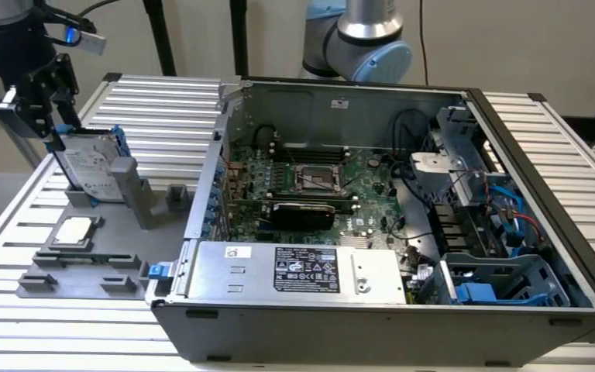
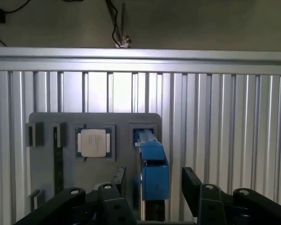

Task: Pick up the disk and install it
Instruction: 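Pick up the disk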

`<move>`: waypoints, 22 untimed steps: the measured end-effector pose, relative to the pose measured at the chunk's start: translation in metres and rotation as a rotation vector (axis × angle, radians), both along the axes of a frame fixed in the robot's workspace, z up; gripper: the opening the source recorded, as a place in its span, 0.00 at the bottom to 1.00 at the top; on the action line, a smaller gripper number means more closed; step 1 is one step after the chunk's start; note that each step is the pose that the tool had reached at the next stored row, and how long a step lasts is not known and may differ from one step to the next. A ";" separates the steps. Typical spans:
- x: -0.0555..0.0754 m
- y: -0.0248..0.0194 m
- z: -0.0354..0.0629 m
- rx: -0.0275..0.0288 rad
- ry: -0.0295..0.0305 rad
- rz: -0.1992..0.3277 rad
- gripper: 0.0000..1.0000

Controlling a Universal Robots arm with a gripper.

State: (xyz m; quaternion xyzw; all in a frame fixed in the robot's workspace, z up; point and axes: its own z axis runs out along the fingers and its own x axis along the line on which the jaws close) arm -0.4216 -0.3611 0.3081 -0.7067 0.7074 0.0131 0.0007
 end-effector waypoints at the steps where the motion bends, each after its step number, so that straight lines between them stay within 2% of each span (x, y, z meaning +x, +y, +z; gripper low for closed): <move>1: 0.000 0.0000 -0.0019 -0.0001 0.0001 0.000 1.00; 10: -0.001 0.0000 -0.0179 -0.0001 -0.0006 0.001 1.00; 13: -0.001 0.0000 -0.0187 -0.0001 -0.0004 0.001 1.00; 14: -0.001 0.0000 -0.0187 -0.0002 -0.0004 0.001 0.00; 22: -0.001 0.0000 -0.0189 0.0000 -0.0007 0.001 0.00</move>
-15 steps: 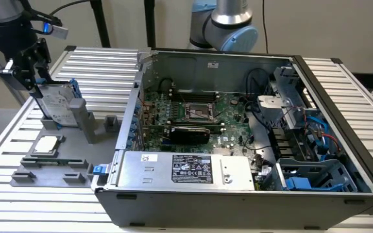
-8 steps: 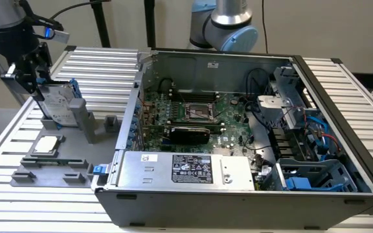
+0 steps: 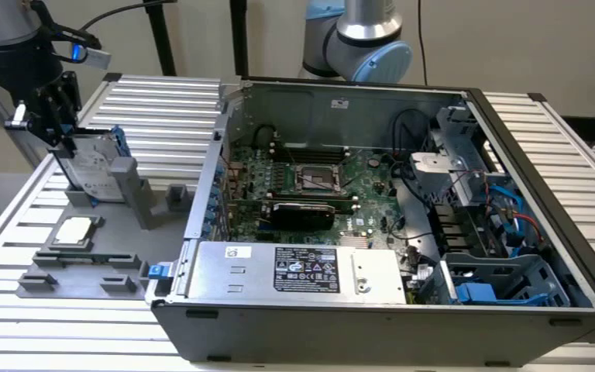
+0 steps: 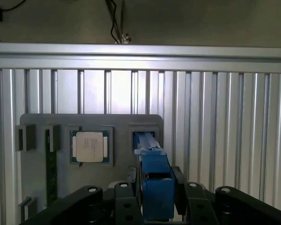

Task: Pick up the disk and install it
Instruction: 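Pick up the disk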

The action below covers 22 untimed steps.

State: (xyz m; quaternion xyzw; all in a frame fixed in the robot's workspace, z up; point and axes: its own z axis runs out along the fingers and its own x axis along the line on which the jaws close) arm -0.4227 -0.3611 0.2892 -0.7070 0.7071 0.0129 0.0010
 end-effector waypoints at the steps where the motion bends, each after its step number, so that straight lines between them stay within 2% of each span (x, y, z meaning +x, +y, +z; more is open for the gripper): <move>1: 0.000 0.0000 0.0000 0.0000 0.0000 0.000 0.00; 8: 0.000 -0.0007 0.0000 0.0000 0.0000 0.000 0.00; 16: 0.000 -0.0050 0.0000 0.0000 0.0001 -0.001 0.00; 22: 0.000 -0.0054 0.0000 -0.0001 0.0000 -0.001 0.00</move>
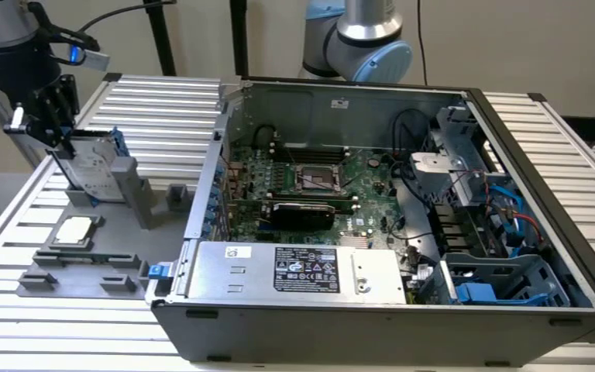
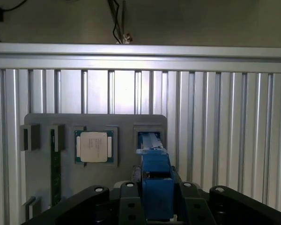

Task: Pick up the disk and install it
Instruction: 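Pick up the disk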

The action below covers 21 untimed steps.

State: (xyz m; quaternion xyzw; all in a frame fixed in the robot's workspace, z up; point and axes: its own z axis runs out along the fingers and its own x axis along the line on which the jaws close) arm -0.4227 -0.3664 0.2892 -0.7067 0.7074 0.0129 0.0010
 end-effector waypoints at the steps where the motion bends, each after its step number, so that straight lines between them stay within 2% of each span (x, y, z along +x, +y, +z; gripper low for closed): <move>1: 0.000 0.0000 0.0000 0.0000 0.0000 0.000 0.00; 7: 0.000 0.0000 0.0013 0.0000 0.0000 0.000 0.00; 11: 0.000 0.0000 0.0075 0.0000 0.0001 0.000 0.00; 15: 0.000 0.0000 0.0193 0.0000 0.0001 0.000 0.00; 21: 0.000 0.0000 0.0467 0.0000 0.0001 0.000 0.00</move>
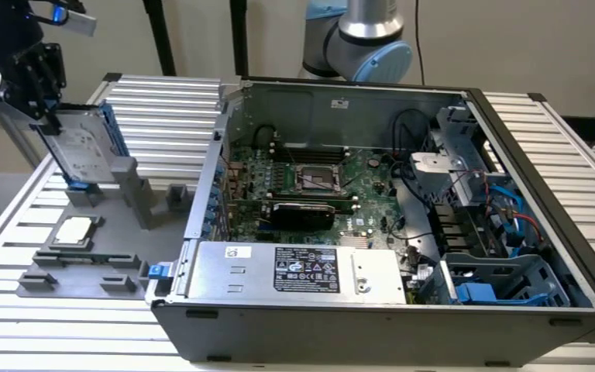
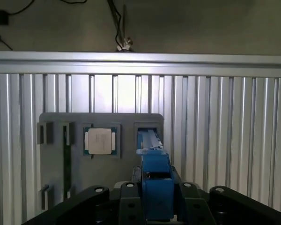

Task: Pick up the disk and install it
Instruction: 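Pick up the disk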

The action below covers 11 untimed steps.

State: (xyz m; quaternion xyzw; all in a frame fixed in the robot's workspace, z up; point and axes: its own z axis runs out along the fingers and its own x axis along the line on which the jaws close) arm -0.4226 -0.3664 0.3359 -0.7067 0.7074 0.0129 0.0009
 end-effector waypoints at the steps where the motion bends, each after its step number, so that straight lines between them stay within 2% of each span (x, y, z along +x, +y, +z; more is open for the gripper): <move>1: 0.000 0.0000 0.0044 0.0001 -0.0002 0.000 0.00; 11: 0.005 0.0000 0.0440 0.0026 -0.0001 0.002 0.00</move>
